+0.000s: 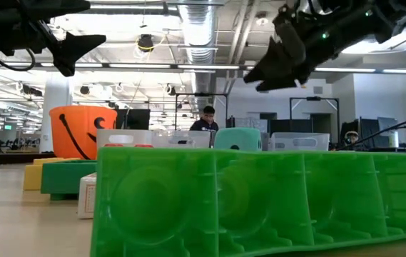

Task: Pick & Place Toys
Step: Put the blue die into the black bin

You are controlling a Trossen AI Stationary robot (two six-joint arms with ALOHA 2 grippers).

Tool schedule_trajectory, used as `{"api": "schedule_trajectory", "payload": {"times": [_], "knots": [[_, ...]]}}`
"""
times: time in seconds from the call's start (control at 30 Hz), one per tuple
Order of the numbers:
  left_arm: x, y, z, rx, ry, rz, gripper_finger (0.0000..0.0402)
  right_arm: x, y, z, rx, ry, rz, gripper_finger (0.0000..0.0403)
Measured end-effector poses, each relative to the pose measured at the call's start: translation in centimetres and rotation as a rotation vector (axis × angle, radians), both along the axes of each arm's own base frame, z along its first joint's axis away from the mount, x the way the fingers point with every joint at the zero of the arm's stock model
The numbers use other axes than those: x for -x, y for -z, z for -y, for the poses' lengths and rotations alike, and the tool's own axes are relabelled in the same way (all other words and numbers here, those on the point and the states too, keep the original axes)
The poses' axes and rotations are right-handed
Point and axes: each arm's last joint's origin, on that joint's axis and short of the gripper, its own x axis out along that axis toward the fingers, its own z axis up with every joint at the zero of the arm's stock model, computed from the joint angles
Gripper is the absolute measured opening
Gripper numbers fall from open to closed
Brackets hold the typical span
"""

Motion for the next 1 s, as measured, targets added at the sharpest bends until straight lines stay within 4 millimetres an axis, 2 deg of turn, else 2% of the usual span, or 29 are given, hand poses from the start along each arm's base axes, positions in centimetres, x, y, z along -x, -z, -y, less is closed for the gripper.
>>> {"api": "schedule_trajectory", "payload": {"times": [0.13,0.3,0.43,0.53,0.67,0.87,1.0], "knots": [[0.0,0.0,0.0,0.006,0.001,0.0,0.0294,0.9,1.2,-1.2,0.048,0.021,-0.008,0.0393],[0.0,0.0,0.0,0.007,0.001,0.001,0.0294,3.3,3.0,-3.3,0.15,0.074,-0.016,0.0393],[0.0,-0.2,0.0,0.015,0.001,0.021,0.0294,4.7,3.7,-3.5,0.13,0.022,-0.014,0.0393],[0.1,-0.4,0.0,0.024,0.002,0.043,0.0294,5.4,4.4,-2.8,0.083,-0.068,0.021,0.0393],[0.2,-0.6,-0.1,0.025,0.0,0.065,0.0294,6.1,5.6,-1.5,0.054,-0.145,0.156,0.0393],[0.2,-0.8,-0.1,0.031,0.0,0.083,0.0294,7.4,7.7,1.2,0.001,-0.064,0.197,0.0393],[0.2,-0.8,-0.1,0.031,-0.001,0.083,0.0294,7.3,8.7,2.9,-0.077,-0.027,0.17,0.0393]]}}
